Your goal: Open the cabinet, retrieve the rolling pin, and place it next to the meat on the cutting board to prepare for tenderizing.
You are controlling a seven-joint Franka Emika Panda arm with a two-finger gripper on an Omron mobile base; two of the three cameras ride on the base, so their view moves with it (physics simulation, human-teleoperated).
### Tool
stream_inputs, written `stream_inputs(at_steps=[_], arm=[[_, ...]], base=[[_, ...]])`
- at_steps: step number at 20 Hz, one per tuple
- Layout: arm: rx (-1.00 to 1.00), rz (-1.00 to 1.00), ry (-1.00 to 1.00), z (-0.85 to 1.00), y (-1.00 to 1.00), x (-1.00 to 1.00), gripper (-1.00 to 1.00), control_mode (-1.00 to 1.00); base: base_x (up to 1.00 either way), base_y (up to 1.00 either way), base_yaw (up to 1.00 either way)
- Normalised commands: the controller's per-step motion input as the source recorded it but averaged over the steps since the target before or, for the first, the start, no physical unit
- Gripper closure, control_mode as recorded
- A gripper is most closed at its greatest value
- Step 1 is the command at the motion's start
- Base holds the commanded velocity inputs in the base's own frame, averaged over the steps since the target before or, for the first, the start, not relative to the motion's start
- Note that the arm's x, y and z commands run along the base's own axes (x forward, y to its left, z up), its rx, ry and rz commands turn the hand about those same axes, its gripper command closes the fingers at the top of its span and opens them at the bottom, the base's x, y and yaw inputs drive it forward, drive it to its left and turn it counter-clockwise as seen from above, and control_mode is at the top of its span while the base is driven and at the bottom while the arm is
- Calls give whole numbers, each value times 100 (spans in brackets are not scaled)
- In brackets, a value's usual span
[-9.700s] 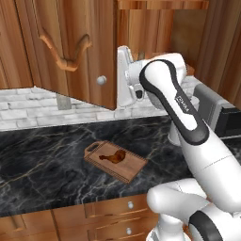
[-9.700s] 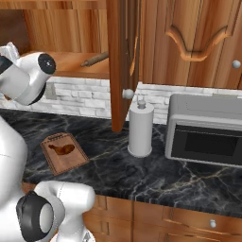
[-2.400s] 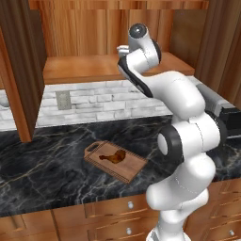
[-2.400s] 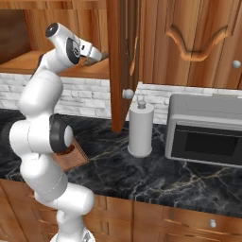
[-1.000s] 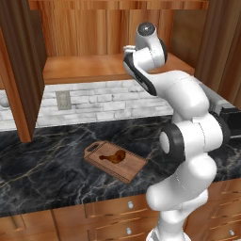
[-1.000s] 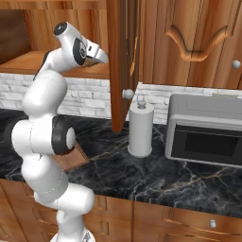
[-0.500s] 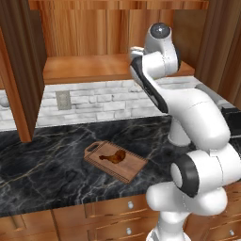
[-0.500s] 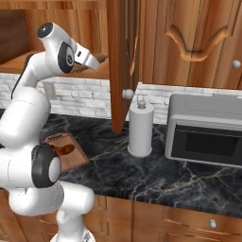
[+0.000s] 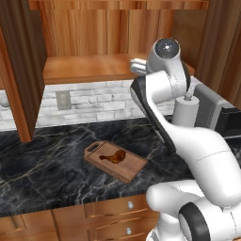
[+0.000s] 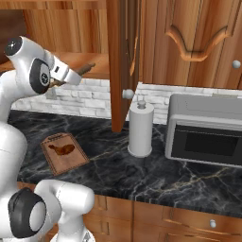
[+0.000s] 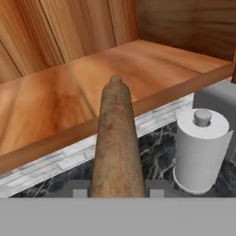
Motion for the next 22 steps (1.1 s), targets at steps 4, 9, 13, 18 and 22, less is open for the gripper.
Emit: stream_inputs(at_steps=[4, 9, 13, 18, 22], arm=[[0, 0, 0, 0, 32, -100, 100, -100], [0, 0, 1, -18, 40, -77, 100, -100], [-2, 0, 6, -36, 34, -42, 100, -100], [-1, 5, 10, -39, 24, -22, 100, -100], [-3, 10, 12, -38, 14, 0, 100, -100]], base=[[0, 0, 0], [0, 0, 0], [0, 0, 0], [0, 0, 0], [0, 0, 0]])
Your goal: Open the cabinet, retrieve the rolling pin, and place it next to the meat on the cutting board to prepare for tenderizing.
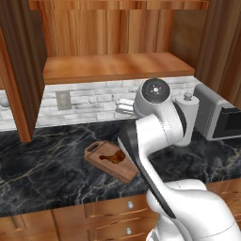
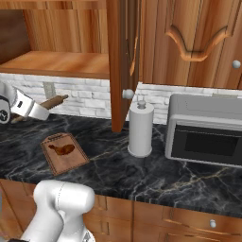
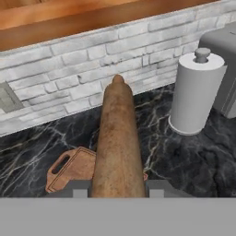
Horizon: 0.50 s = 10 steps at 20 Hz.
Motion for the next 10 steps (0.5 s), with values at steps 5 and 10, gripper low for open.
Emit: stream_inputs(at_steps=[5, 10], arm=[[-6, 14, 6, -46, 3, 0, 100, -100], [-9, 11, 5, -59, 0, 20, 100, -100]], base=[[0, 0, 0], [0, 0, 0]])
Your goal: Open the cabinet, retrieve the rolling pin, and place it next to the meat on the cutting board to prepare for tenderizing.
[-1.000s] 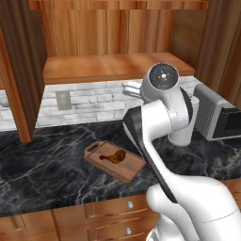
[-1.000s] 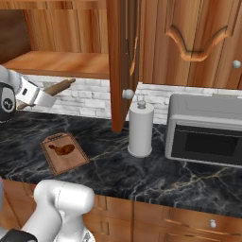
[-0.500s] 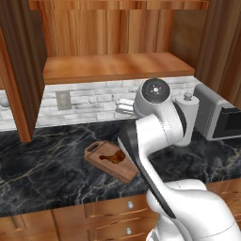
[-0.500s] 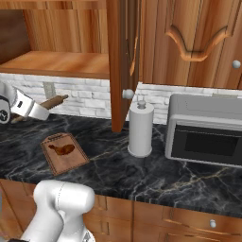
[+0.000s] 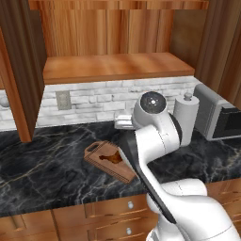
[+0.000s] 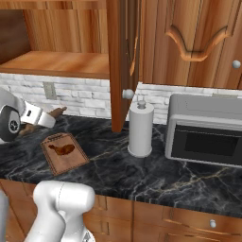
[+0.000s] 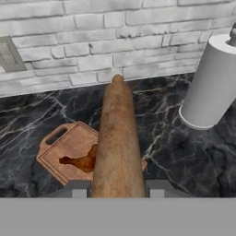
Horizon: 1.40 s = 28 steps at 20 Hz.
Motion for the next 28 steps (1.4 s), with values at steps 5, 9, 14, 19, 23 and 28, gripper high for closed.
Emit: stream_inputs(at_steps=[5, 9, 14, 19, 23, 28], arm=[[-1, 6, 3, -48, 0, 28, 100, -100], [0, 6, 7, -40, 0, 29, 100, -100], [1, 3, 6, -45, -9, 13, 100, -100], [2, 2, 3, -43, -19, 3, 100, -100], [0, 0, 0, -38, -18, 2, 100, -100], [0, 0, 0, -35, -11, 7, 100, -100]], base=[[0, 0, 0], [0, 0, 0], [0, 0, 0], [0, 0, 0], [0, 0, 0], [0, 0, 0]])
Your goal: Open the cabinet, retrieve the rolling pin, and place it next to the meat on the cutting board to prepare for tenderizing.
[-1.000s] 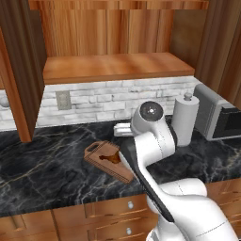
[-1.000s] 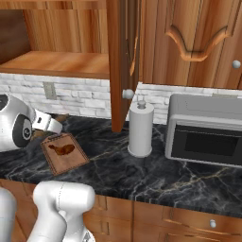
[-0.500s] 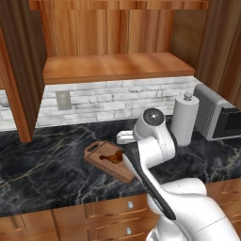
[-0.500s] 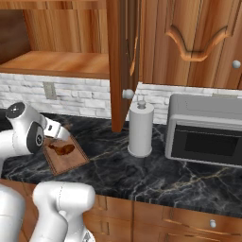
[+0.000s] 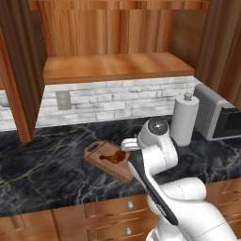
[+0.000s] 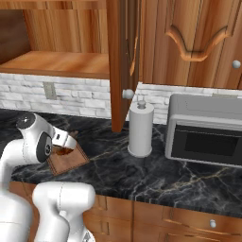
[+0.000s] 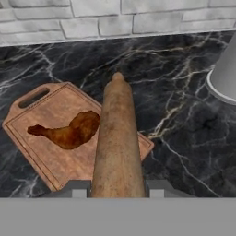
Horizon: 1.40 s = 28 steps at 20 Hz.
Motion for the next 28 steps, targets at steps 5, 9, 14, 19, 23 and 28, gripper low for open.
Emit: stream_inputs(at_steps=[5, 9, 14, 19, 23, 28], arm=[[0, 0, 2, -31, -9, 16, 100, -100], [0, 0, 2, -27, -9, 21, 100, -100], [0, 0, 2, -25, -9, 24, 100, -100], [2, 0, 3, -27, -10, 24, 100, -100], [2, 0, 2, -35, -13, 15, 100, -100], [1, 1, 1, -43, -8, 8, 100, -100]], base=[[0, 0, 0], [0, 0, 0], [0, 0, 0], [0, 0, 0], [0, 0, 0], [0, 0, 0]])
